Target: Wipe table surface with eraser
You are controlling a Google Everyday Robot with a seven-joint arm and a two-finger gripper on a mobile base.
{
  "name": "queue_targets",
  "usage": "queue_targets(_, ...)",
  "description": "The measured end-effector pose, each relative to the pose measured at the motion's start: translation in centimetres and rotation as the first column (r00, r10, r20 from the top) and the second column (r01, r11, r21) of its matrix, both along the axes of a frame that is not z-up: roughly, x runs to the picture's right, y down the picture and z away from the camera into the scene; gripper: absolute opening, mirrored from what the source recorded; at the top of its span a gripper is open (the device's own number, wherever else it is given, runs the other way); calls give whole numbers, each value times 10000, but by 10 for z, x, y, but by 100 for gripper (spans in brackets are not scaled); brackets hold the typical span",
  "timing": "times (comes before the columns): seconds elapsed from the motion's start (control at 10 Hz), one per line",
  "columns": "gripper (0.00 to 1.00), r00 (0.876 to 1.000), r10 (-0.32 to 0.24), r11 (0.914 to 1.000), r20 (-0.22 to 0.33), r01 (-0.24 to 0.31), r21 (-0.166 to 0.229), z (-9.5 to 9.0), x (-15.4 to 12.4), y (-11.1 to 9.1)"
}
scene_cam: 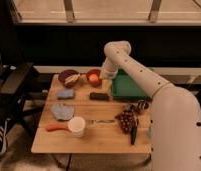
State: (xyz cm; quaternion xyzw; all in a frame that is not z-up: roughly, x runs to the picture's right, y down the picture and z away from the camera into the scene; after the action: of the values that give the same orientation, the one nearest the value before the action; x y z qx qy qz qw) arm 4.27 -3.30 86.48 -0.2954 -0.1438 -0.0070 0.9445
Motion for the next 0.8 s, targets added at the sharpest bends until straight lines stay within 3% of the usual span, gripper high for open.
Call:
queue_targets(0.6,80,10000,5,10000,41,-4,-96,5,-2,4)
queue_targets(0.8,80,9999,-47,9994,119,51,-331,29,-13,24)
